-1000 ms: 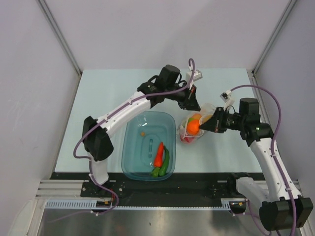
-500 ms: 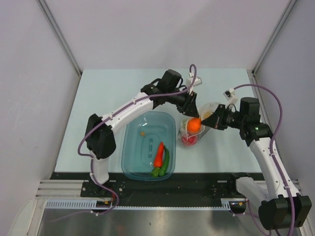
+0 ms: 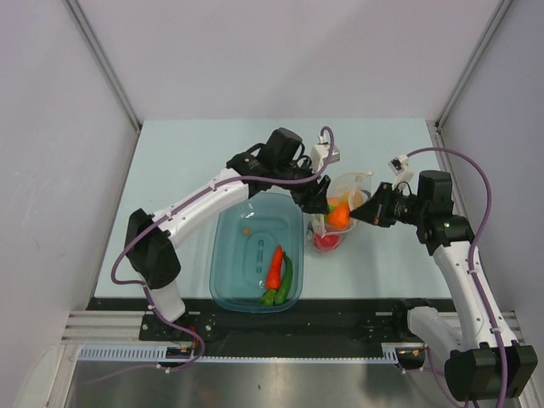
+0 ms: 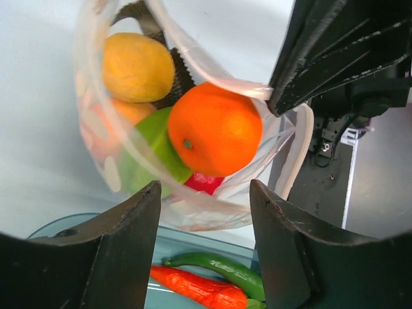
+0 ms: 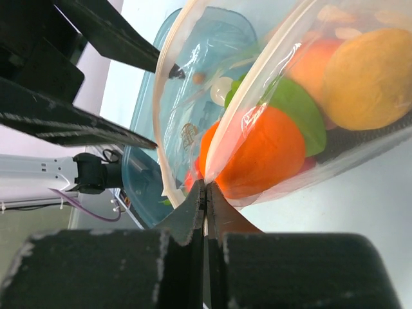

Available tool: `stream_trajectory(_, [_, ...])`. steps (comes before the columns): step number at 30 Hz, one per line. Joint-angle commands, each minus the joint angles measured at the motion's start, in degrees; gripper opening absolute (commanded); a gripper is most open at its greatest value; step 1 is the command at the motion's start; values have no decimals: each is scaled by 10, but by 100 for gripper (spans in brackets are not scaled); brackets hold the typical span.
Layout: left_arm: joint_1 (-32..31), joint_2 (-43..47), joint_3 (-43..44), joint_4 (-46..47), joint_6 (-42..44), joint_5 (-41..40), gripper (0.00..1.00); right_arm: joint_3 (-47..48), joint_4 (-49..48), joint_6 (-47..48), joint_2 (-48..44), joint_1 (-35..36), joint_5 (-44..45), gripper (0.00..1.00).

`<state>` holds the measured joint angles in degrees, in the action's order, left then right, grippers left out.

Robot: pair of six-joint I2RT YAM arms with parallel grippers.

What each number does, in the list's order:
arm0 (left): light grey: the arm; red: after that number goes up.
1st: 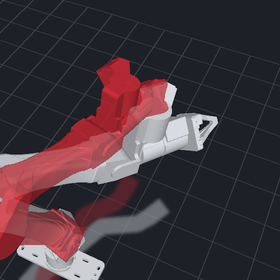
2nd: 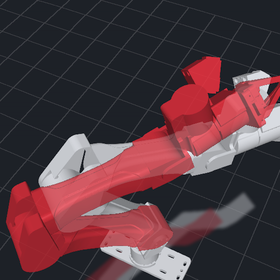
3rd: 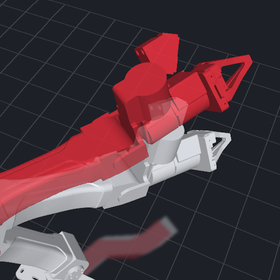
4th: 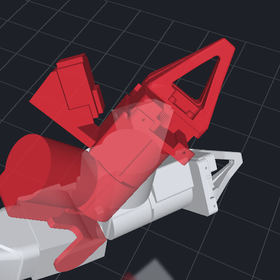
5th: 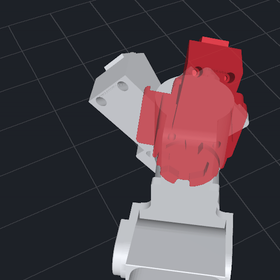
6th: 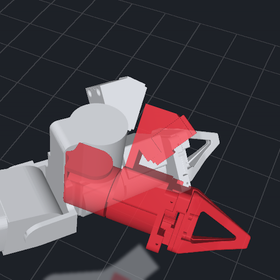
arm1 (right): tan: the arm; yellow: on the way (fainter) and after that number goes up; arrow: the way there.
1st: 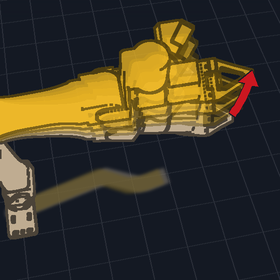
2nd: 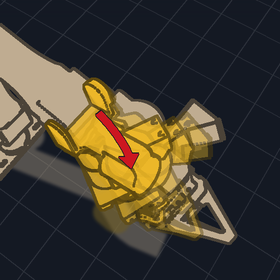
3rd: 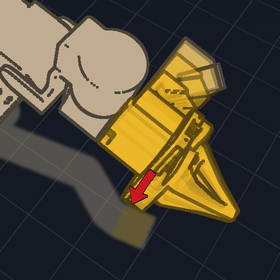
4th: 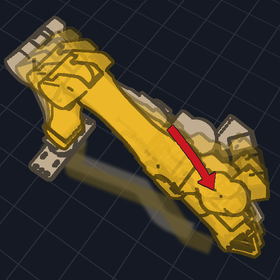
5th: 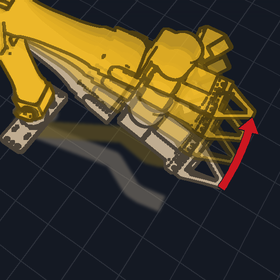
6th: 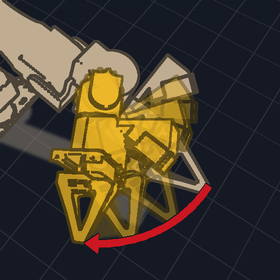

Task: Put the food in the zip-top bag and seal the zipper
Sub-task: Zip the zipper food storage bag at the center of the board.

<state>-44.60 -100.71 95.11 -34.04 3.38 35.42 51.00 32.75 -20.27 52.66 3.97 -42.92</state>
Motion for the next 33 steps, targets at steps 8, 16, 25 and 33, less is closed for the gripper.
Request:
stream_trajectory(8, [-66, -40, 18, 49, -6, -124, 40, 2, -9, -17, -11, -5, -42, 0])
stream_trajectory(16, [-59, -62, 23, 20, -27, -136, 18, -6, 6, -4, -16, -5, -31, 0])
stream_trajectory(25, [-7, 61, -41, 140, -100, 68, 14, -35, -45, -22, -15, 0, -15, 0])
stream_trajectory(33, [31, 56, -20, 116, -80, 35, 68, -36, -47, -25, -37, -2, -8, 0])
